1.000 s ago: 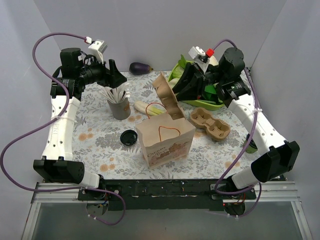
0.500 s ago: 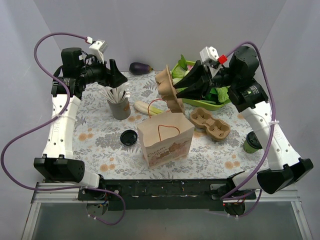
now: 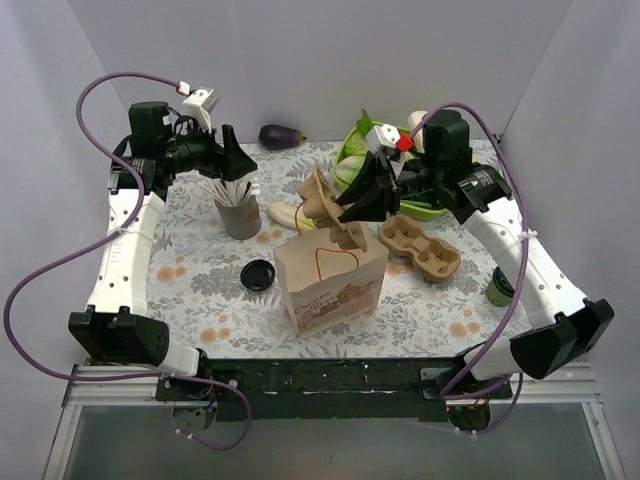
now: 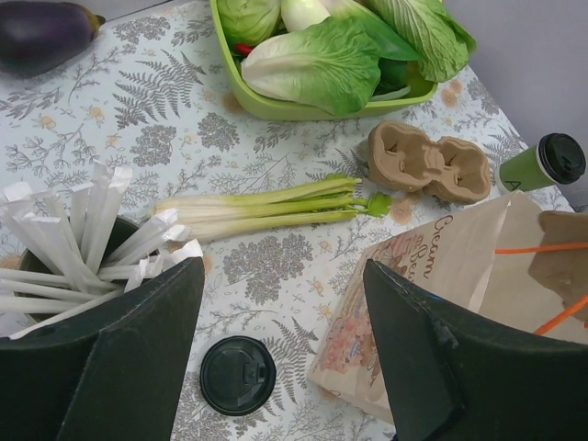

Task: Pack the takeout coffee

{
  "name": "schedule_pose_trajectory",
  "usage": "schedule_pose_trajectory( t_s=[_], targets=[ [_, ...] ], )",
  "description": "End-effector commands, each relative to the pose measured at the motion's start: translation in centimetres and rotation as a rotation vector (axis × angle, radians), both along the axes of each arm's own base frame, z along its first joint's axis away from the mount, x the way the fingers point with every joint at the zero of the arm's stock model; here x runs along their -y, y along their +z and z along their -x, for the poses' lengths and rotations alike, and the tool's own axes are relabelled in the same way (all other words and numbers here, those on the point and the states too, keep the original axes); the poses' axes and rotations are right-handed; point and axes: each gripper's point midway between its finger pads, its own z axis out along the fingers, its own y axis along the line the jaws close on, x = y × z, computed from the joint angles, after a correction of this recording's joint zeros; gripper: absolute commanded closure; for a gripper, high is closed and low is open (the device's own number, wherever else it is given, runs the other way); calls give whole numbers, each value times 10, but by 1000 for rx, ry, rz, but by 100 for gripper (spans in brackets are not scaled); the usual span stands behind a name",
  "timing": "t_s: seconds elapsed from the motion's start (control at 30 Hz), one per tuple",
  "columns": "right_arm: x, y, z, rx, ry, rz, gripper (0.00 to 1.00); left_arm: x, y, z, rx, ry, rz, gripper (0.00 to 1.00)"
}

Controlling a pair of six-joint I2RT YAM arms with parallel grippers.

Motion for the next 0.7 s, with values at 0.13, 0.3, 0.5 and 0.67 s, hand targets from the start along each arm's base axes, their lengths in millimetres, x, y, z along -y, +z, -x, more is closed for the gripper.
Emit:
schedule_pose_trajectory(
  t_s=[0.13, 0.3, 0.5, 0.67],
  targets=[
    [-9, -36, 3, 58, 39, 89, 99, 1, 11, 14, 47, -14, 3, 30],
    [-12, -59, -1, 48, 51, 156, 99, 1, 4, 13, 39, -19, 2, 30],
    [-11, -77, -8, 129, 31, 273, 99, 4, -5, 14, 31, -38, 12, 30],
    [1, -93, -6, 168, 15, 392, 99, 8, -6, 13, 38, -72, 23, 30]
  ],
)
